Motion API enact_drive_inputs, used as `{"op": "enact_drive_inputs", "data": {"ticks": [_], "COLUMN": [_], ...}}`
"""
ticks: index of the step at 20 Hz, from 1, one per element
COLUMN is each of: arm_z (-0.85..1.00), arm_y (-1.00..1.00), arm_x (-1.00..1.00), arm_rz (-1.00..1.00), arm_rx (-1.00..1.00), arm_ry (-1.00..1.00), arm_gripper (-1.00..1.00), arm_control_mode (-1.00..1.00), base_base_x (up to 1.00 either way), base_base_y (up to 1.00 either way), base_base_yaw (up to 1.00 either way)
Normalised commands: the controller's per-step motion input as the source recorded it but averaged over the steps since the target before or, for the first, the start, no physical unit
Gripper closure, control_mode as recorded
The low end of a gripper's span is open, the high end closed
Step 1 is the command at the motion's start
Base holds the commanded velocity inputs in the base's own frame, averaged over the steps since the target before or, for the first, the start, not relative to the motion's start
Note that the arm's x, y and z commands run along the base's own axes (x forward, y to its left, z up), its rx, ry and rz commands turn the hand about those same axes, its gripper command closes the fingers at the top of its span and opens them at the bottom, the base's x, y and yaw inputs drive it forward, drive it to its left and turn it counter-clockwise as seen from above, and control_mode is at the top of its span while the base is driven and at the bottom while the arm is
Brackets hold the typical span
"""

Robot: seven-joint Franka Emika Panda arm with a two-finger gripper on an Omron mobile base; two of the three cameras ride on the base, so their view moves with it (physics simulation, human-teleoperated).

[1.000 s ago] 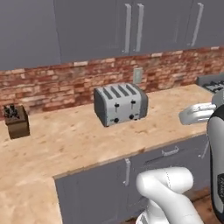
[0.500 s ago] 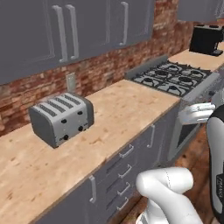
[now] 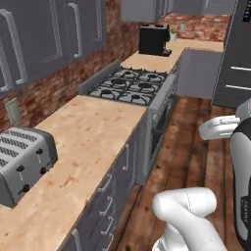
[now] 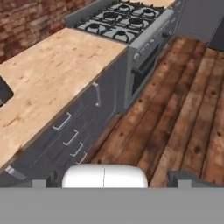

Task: Close all open cabinet doors.

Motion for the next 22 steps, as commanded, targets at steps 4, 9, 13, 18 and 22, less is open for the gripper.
{"op": "enact_drive_inputs", "data": {"ticks": [4,9,13,18,22], "arm_z": [0.0,0.0,0.0,0.0,0.0], "arm_y": [0.0,0.0,0.0,0.0,0.0], "arm_x": [0.0,0.0,0.0,0.0,0.0], "arm_rz": [0.0,0.0,0.0,0.0,0.0], "arm_rx": [0.0,0.0,0.0,0.0,0.0], "arm_ry": [0.0,0.0,0.0,0.0,0.0], "arm_gripper": [-1.0,-1.0,-1.0,-1.0,-1.0], "arm_control_mode": [1.0,1.0,1.0,1.0,1.0], "base_base_x": [0.25,0.46,0.52,0.68,0.99], "base_base_y": [-0.26,-0.33,-0.33,-0.28,-0.04], "base_base_yaw": [-0.55,-0.56,-0.55,-0.49,-0.31]}}
